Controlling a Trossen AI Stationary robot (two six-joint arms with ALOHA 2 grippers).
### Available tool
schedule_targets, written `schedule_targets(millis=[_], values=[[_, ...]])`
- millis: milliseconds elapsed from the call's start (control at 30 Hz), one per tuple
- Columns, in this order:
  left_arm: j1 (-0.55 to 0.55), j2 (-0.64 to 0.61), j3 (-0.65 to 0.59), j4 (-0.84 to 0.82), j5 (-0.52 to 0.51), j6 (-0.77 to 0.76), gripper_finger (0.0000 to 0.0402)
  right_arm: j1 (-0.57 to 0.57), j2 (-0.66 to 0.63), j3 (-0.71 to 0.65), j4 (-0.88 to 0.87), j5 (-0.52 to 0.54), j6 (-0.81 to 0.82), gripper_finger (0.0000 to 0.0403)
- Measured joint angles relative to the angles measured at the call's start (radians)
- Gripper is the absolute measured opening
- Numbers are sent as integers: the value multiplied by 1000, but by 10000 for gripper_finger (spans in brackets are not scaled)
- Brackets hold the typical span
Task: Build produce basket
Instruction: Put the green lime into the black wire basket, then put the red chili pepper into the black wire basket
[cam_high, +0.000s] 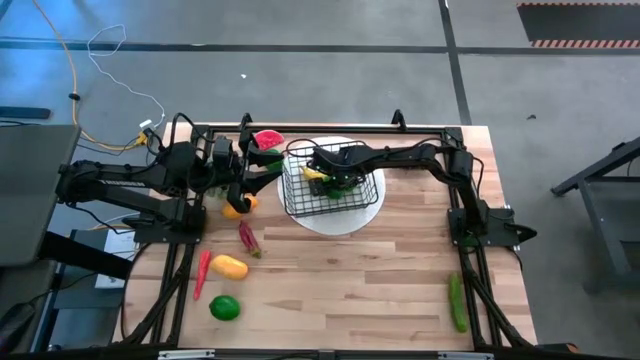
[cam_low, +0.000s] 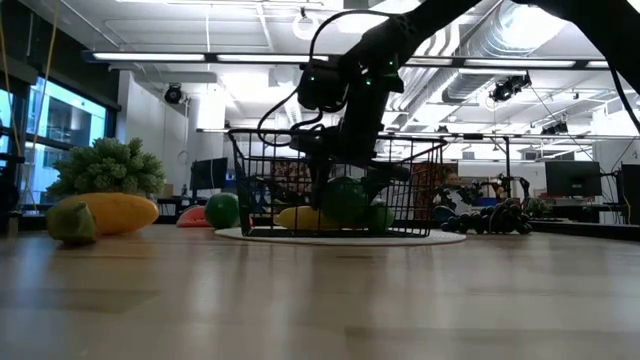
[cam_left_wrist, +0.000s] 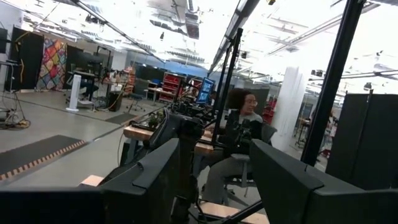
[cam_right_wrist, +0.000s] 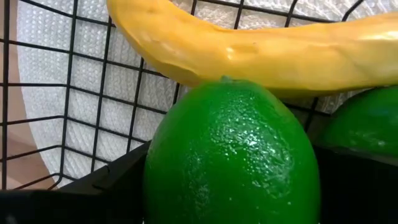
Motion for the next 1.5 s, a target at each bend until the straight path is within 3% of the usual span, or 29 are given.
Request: schedule_targets(millis=[267, 667, 933, 1133, 1233, 1333, 1500], values=[[0, 0, 0, -6, 0, 0, 184, -2, -2, 1, -11, 3, 24, 372], [0, 0, 0, -47, -7, 0, 184, -11, -190, 1, -48, 92, -97, 376], [0, 0, 0, -48, -24, 0, 184, 110, -467, 1, -251, 422, -242, 376], [0, 0, 0, -52, -31, 0, 184, 246, -588, -8, -473, 689, -116, 376], [0, 0, 0, -56, -45, 0, 184, 308, -658, -122, -500, 746, -15, 376], [0, 0, 0, -60, -50, 0, 184, 359, -754, -310, -444, 713, 95, 376], [0, 0, 0, -62, -53, 0, 184, 433, -921, -530, -149, 609, 81, 376]])
